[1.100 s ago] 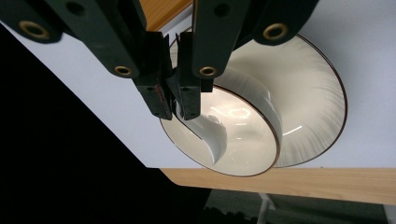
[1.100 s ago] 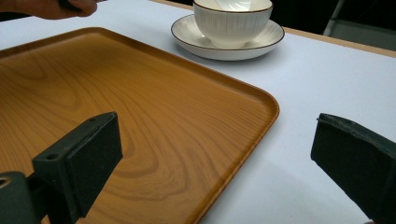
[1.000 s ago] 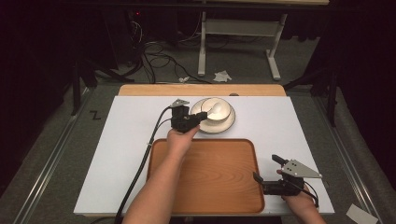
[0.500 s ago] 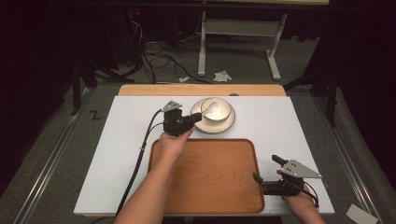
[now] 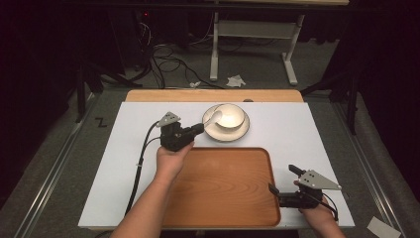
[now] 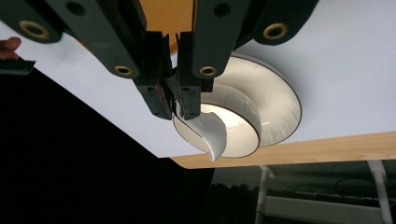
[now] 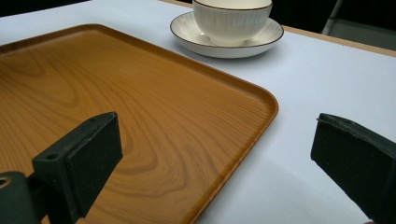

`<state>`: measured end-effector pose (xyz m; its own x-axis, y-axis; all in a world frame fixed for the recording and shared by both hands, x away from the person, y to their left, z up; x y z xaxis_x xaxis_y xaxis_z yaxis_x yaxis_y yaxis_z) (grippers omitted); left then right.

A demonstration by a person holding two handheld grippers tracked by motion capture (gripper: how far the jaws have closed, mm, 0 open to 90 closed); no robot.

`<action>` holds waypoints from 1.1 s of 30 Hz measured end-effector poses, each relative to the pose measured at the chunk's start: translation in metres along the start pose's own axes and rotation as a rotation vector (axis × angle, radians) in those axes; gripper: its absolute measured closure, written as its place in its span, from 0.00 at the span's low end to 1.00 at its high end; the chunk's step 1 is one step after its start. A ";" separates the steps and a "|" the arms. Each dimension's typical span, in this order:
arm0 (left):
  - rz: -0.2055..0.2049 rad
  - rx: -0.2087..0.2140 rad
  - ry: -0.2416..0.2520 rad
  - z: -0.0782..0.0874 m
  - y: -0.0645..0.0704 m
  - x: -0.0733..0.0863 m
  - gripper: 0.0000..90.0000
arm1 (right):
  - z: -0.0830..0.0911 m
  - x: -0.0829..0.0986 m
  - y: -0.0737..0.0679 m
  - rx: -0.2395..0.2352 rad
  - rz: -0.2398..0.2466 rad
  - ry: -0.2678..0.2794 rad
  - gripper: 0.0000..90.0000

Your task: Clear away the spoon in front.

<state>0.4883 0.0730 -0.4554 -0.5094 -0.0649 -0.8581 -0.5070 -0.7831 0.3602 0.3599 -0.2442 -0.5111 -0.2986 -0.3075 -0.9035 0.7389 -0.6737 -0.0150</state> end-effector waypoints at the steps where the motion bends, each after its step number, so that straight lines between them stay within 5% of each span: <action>1: 0.000 0.000 0.000 0.000 0.000 0.000 0.95 | 0.000 0.000 0.000 0.000 -0.001 -0.001 0.04; 33: -0.107 0.016 0.049 0.078 -0.006 0.033 0.95 | 0.001 0.000 -0.001 0.008 0.000 0.000 0.04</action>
<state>0.4208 0.1239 -0.4572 -0.4175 -0.0123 -0.9086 -0.5675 -0.7774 0.2713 0.3586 -0.2440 -0.5111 -0.2988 -0.3076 -0.9034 0.7342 -0.6788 -0.0117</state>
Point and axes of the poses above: each handheld gripper's, and its own axes: z roughly backward along the jaws, x roughly out of its underside, y roughly to its right, the point moved 5 cm from there along -z, roughly forward along the jaws, and after that the axes turned 7 degrees about -x, right-handed, at the moved point
